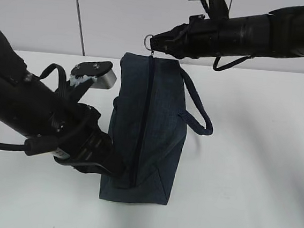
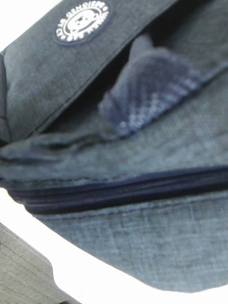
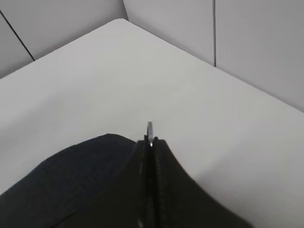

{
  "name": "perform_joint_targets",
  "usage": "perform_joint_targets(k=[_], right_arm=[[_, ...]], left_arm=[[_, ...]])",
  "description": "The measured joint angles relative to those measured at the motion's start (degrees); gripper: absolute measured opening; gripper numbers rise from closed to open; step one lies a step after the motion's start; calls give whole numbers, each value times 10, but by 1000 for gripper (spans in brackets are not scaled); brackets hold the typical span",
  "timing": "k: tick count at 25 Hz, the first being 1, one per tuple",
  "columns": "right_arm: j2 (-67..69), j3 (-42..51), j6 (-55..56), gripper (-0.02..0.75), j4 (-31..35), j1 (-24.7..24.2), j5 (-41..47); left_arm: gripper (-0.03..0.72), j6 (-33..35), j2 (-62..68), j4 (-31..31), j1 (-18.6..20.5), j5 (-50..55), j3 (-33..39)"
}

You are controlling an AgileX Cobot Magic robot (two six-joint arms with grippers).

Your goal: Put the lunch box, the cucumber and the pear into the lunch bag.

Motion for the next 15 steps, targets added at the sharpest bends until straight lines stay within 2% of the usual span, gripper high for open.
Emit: perform_joint_targets(k=[10,15], right_arm=[[71,-108,176,6,-105,-38,104],[93,-135,209,6,-124,-43,132]], left_arm=[[-17,-2,0,2,0,9,0],[-15,-2,0,5,1,12,0]])
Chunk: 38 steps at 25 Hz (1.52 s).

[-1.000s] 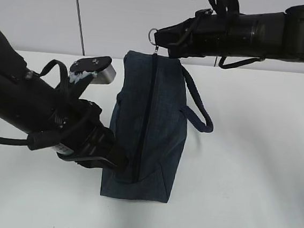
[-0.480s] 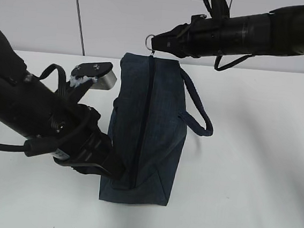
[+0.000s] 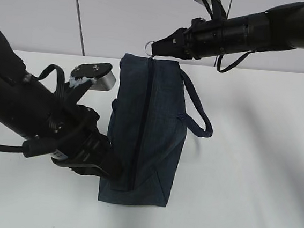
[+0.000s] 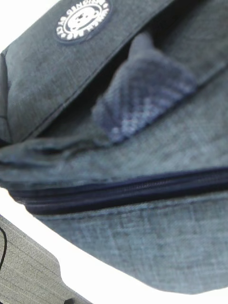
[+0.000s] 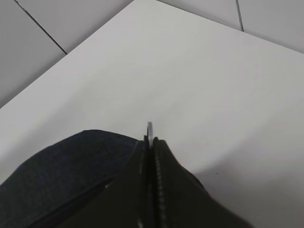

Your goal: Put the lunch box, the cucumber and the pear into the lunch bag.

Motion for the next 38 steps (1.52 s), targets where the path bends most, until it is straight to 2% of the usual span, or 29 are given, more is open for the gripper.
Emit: perform_joint_targets(k=[3,9,13,19,24,30,35,38], right_arm=[[0,-1,2,6,0,0,5],[0,-1,3,6,-1,0,9],[0,-1,3,6,-1,0,9],[0,-1,3,6,-1,0,9],[0,-1,4,6,-1,0,9],[0,-1,4,6,-1,0,11],[0,-1,4,6,-1,0,11],[0,-1,4,6,-1,0,11]], left_arm=[[18,0,-1,0,11,12,0],[239,-1,-27,-12,55,21,0],[311,-1,-50,-49,88,8,0],[321,-1,-62,-111,97,-33,-4],[322,-2,-62,-140,97,-86,-50],[323,-2,-32,-148,97,-140,-114],[320,-2,49,-148,98,-128,-169],[284,-2,80,-135,98,-116,-193]])
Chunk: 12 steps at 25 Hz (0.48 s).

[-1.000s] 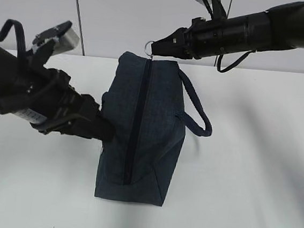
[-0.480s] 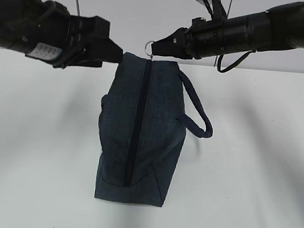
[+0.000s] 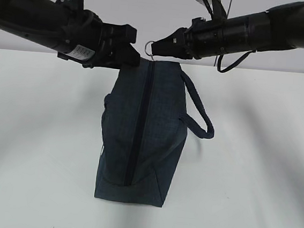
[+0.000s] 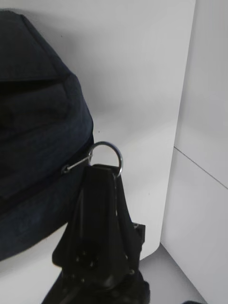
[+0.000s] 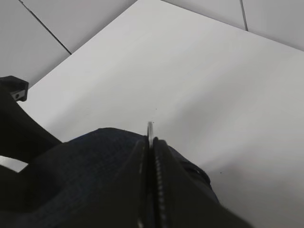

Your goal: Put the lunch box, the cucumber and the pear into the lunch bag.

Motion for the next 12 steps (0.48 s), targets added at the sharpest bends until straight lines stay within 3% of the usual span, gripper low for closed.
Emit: perform_joint_targets(k=[5,12], right_arm=[[0,0,0,6,0,-1,1],[0,0,0,6,-4,-5,1]], left_arm=[[53,0,10,47,1,4,-3],[15,5,5,76,1,10,-7]])
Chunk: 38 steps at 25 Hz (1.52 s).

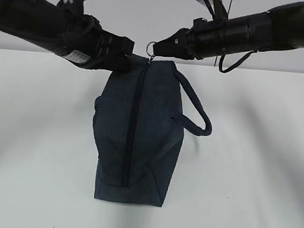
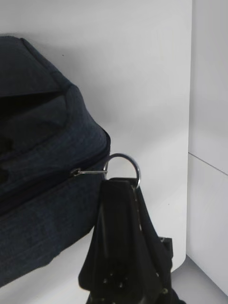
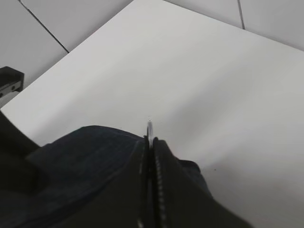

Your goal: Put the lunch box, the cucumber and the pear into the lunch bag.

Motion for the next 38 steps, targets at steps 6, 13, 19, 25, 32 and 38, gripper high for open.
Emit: perform_joint_targets(k=[6,13,19,25,32,38], right_arm=[[0,-2,0,6,0,-19,-9],[0,-11,6,6,-9,-30,-2],[26,-13,18,6,-15,-36,-19],[37,-14,30,6,-15,-39,-22],[39,-18,36,6,-13,-40,-20],[40,-37,36,174,-21,-44,-20]], left_arm=[[15,11,-24,9,0,25,0],[15,67,-40,-37,0,41,1],[15,131,-57,-110,1,61,4],[15,158,-57,-139,3,71,5],[15,168,-52,-158,3,69,5],[14,175,-13,-198,3,55,5]])
